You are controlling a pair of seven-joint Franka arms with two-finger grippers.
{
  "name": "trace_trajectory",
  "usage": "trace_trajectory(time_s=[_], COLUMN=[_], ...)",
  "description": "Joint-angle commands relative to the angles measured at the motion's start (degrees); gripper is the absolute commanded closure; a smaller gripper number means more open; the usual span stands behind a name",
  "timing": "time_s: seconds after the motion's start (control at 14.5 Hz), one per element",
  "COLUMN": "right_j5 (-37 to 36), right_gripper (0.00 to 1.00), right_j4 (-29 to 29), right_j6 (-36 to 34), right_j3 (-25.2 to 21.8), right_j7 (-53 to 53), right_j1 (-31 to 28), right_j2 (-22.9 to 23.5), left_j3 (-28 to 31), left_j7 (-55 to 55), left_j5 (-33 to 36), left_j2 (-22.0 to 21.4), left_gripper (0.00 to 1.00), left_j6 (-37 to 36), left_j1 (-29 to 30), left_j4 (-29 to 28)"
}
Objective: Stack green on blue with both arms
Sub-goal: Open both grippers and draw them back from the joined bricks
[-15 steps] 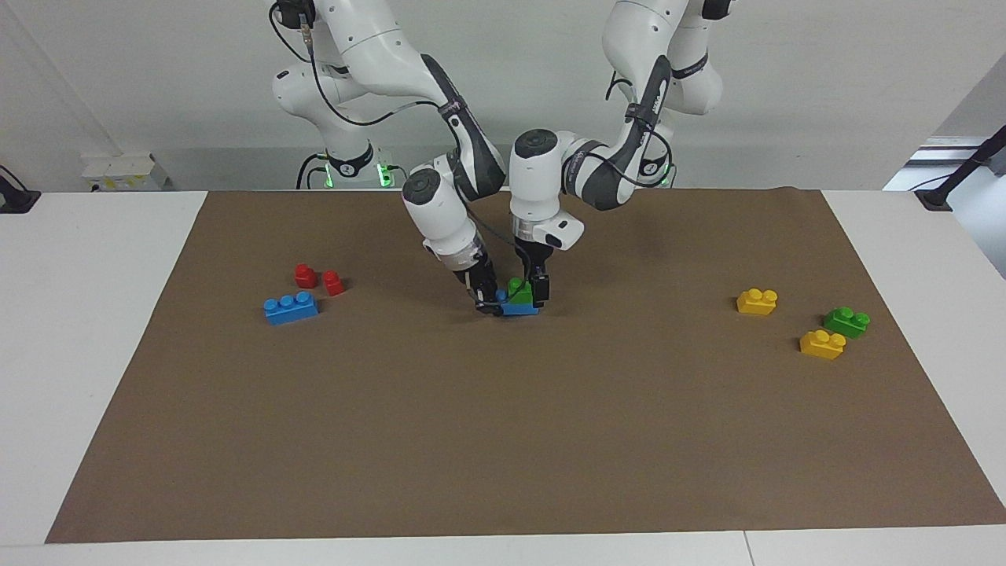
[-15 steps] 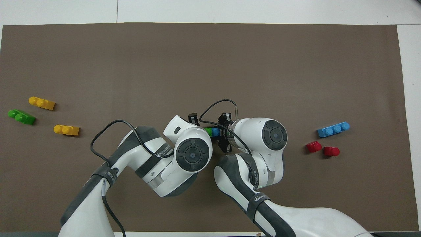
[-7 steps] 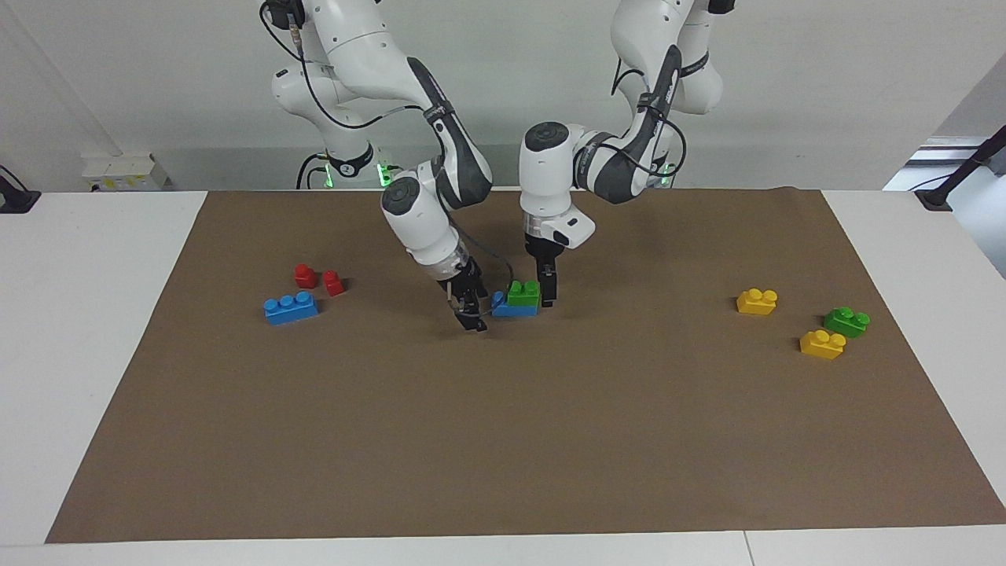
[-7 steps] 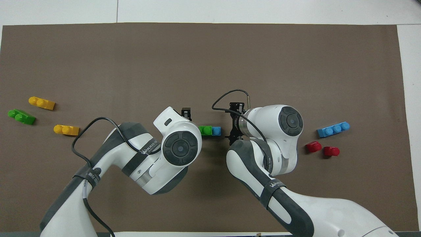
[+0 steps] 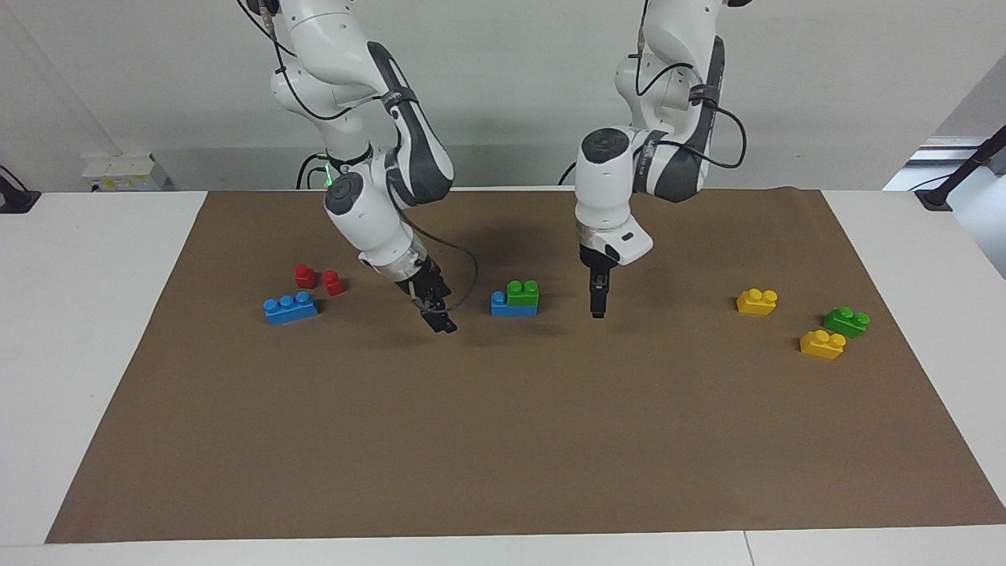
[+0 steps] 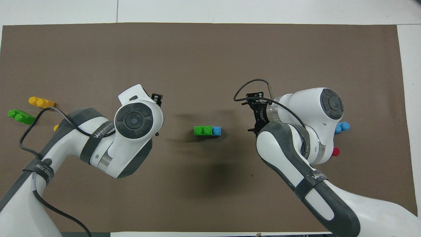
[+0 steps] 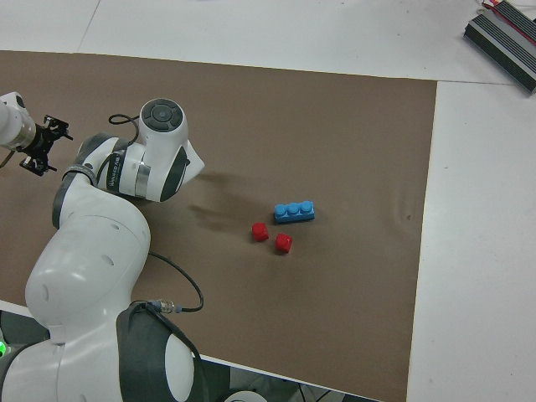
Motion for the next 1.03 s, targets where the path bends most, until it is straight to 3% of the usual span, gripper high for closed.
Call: trace_trajectory(time_s=[0.0, 0.28, 0.69, 0.96], right_j5=[1.06, -1.84, -14.67, -20.91], right_gripper=[0.0, 0.0, 0.0, 0.0], right_j4=[0.25, 3.5, 10.01, 15.18], right_j6=[-5.16, -13.15, -23.8, -30.47], right_j3=[0.26, 0.08, 0.08, 0.08], right_j7=[-9.64, -18.24, -37.75, -50.4], right_j1=[-4.11, -8.51, -14.31, -17.65], right_j2=[-2.9, -4.14, -6.6, -8.01], left_j3=[-0.39, -0.39, -0.39, -0.22], left_j7=[12.98, 25.91, 47.7, 71.4], left_j5=[0.47, 0.38, -0.57, -4.96], left_j2=[-0.94, -2.17, -2.26, -2.0], left_gripper=[0.0, 0.0, 0.0, 0.0], left_j6=[-4.35, -6.72, -10.24, -16.47], left_j1=[4.47, 10.98, 17.22, 21.17], left_j4=[1.67, 1.76, 4.13, 9.04])
